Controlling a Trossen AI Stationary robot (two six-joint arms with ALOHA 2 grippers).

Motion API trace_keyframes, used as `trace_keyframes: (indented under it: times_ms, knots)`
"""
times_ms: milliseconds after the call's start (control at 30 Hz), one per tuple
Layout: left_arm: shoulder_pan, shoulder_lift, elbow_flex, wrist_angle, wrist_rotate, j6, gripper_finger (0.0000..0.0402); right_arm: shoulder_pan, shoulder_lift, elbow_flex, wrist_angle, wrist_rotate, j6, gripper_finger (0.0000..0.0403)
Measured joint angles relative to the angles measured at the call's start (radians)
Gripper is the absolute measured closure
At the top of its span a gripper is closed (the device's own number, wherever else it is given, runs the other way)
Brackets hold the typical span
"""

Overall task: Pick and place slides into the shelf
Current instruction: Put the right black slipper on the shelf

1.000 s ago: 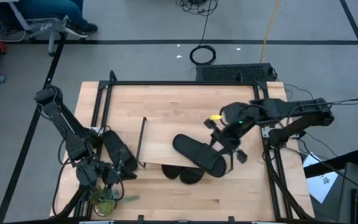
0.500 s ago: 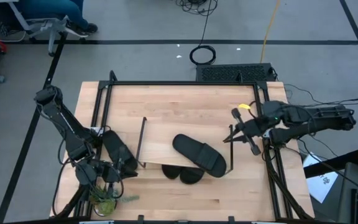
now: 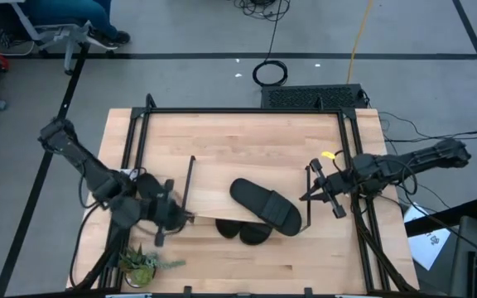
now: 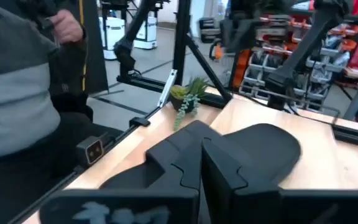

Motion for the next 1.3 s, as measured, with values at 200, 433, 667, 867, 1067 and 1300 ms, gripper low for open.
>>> trace_keyframes:
  times_ms: [200,433,667,867,1067,1300]
  knots:
    - [0.151,0.001,0.055,0.025,0.154,-0.024,0.0376,0.069,-0.013,-0.023,0.008,0.093,-0.026,0.0403]
    - [0.317,0.072,0.131,0.043,0.300,-0.041,0.0375,0.136,-0.019,-0.023,0.015,0.099,-0.030,0.0403]
    - [0.420,0.241,0.236,0.058,0.447,-0.040,0.0328,0.234,-0.040,-0.023,-0.010,0.200,-0.065,0.0403]
    - [0.434,0.375,0.344,0.091,0.534,-0.043,0.0242,0.332,-0.097,-0.023,-0.090,0.311,-0.052,0.0403]
    - [0.441,0.502,0.455,0.172,0.539,-0.038,0.0159,0.411,-0.120,-0.068,-0.102,0.312,-0.069,0.0403]
    - [0.508,0.654,0.597,0.169,0.683,-0.104,0.0082,0.494,-0.192,-0.156,-0.080,0.482,-0.101,0.0403]
